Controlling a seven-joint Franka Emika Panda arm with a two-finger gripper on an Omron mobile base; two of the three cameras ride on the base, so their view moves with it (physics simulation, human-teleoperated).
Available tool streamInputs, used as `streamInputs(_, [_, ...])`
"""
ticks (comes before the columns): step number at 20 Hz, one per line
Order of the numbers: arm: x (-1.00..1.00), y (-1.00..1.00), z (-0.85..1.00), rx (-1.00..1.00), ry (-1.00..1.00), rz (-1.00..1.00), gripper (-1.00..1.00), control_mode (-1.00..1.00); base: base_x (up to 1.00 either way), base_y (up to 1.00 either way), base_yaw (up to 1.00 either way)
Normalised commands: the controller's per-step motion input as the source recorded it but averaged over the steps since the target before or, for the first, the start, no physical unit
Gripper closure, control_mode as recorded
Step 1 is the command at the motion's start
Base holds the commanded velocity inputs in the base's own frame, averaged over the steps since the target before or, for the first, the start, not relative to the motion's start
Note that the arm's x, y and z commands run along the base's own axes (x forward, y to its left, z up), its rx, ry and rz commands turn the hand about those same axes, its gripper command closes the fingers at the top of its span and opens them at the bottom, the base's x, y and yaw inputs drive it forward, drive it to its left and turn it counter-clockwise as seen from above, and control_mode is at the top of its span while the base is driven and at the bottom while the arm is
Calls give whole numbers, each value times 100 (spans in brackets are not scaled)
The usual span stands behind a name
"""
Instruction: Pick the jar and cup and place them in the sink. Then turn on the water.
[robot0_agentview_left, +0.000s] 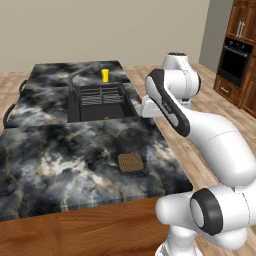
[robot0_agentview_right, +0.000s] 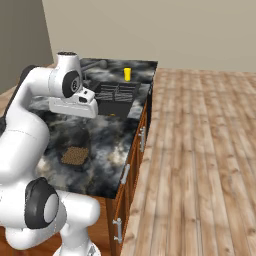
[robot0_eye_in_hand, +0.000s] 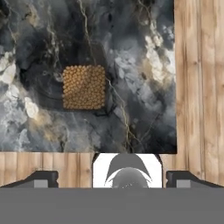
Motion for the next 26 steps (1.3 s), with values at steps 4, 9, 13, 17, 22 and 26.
streamInputs(4, [0,19,-8,0,10,0,-100,-100,0,0,0])
streamInputs(9, [2,9,-11,0,0,0,-100,-100,0,0,0])
streamInputs(13, [19,9,-10,0,0,0,-100,-100,0,0,0])
streamInputs(17, [17,2,-8,0,0,0,-100,-100,0,0,0])
streamInputs(22, [20,3,-12,0,0,0,-100,-100,0,0,0])
streamInputs(26, [21,1,-11,0,0,0,-100,-100,0,0,0])
